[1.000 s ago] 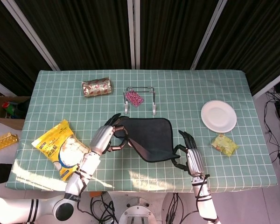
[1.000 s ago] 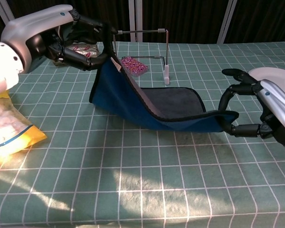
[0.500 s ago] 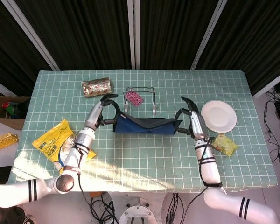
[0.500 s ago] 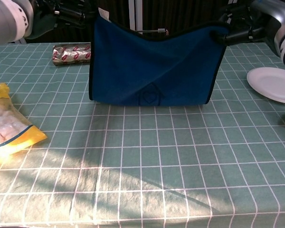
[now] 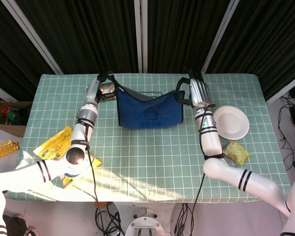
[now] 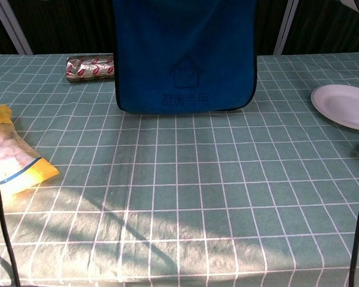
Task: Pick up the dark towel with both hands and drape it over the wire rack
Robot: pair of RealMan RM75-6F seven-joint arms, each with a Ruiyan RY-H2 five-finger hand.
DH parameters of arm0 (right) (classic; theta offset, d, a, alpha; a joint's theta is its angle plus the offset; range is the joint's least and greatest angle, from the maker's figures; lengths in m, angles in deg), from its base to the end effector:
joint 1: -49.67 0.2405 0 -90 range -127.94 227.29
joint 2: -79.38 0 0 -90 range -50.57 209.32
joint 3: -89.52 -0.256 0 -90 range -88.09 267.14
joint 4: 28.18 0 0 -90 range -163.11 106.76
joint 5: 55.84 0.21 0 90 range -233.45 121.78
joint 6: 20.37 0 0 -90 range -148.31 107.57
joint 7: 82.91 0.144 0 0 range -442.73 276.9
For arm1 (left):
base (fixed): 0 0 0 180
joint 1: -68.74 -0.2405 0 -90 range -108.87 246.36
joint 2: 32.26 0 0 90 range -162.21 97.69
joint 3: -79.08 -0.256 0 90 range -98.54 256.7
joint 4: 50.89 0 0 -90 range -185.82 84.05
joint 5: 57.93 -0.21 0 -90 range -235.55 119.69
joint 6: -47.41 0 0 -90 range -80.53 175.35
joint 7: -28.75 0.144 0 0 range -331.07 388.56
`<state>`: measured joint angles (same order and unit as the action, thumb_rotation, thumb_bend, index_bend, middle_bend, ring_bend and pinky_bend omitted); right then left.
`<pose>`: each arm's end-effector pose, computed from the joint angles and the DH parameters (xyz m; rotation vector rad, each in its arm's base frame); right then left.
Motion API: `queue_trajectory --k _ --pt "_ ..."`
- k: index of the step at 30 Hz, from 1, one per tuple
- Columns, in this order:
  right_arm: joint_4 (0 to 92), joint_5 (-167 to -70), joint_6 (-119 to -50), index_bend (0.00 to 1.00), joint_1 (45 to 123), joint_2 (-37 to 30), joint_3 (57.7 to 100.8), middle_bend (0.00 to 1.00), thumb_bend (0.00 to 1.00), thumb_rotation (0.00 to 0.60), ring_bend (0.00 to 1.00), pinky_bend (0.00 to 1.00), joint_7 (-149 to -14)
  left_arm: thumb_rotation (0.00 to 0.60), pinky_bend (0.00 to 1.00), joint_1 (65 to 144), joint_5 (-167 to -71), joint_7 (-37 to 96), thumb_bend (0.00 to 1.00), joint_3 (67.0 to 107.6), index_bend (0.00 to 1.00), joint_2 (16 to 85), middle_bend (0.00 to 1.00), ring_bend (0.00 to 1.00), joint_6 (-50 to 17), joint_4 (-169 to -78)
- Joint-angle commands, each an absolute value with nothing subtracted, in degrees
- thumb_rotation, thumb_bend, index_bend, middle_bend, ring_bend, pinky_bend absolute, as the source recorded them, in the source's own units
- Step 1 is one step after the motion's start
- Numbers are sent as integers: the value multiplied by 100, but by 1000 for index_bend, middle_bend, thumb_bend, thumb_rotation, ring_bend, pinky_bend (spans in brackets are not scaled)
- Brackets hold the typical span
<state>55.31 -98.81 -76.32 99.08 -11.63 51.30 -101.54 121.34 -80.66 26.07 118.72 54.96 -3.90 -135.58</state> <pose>-0.0629 -0.4368 0.0651 1.3021 -1.2476 1.3475 -0.0674 0.4469 0.0646 -0.9239 -1.8468 -1.5030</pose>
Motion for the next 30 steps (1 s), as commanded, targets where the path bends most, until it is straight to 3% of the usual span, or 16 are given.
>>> queue_trajectory --k 1,6,7,8,9,10,11,14,19,23,27,30 --pt "4631 -9563 -7361 1000 10533 -1359 5020 100 528 600 0 0 -10337 600 118 12459 -7726 2616 705 12003 824 5582 164 34 -241 -12987" --pt "3367 -9282 -7060 994 11285 -1679 5045 93 519 600 0 0 -10532 600 117 12788 -7382 2677 694 12047 807 5705 166 34 -27 -12236" --pt "3125 -9195 -6922 931 11415 -1743 5099 74 498 600 0 0 -10626 600 115 12865 -7344 2694 682 12054 697 5748 137 34 1 -12051" --pt "2915 -9024 -6739 691 11531 -1791 5144 43 418 600 0 0 -10749 600 109 12946 -7357 2783 655 11992 543 5780 103 34 53 -11849" --pt "2686 -8599 -6448 391 11696 -1853 5095 13 304 600 0 0 -10878 600 94 13043 -7351 2935 565 11897 259 5791 45 35 177 -11549" --pt "2542 -8263 -6281 155 11828 -1895 5007 0 196 600 0 0 -10928 600 85 13107 -7295 2918 513 11932 116 5828 14 39 251 -11301" --pt "2387 -8033 -6224 9 11962 -1940 4930 0 96 600 0 0 -10954 600 78 13155 -7147 2901 437 11986 3 5847 0 49 389 -11069" --pt "1899 -7726 -6085 0 12339 -2063 4979 0 15 600 0 0 -11206 600 81 13251 -6076 3256 379 11981 0 5630 0 67 1140 -10665" --pt "1830 -7452 -6037 0 12547 -1945 5151 0 0 600 0 0 -11565 600 72 13351 -5392 3913 349 11580 0 5313 0 63 1370 -10754" --pt "2400 -7352 -6261 0 12370 -1686 5158 0 0 600 0 0 -11441 593 64 13342 -5240 3915 276 11493 0 5154 0 42 1285 -11048" --pt "3578 -7886 -6627 0 11849 -1217 5245 0 21 600 0 0 -10960 264 63 13111 -6081 3337 240 11761 0 5027 0 16 769 -11811" --pt "5020 -8686 -7180 0 11091 -655 5480 0 63 600 0 0 -10528 257 72 12518 -7483 2998 322 11751 0 4594 0 15 448 -13090"
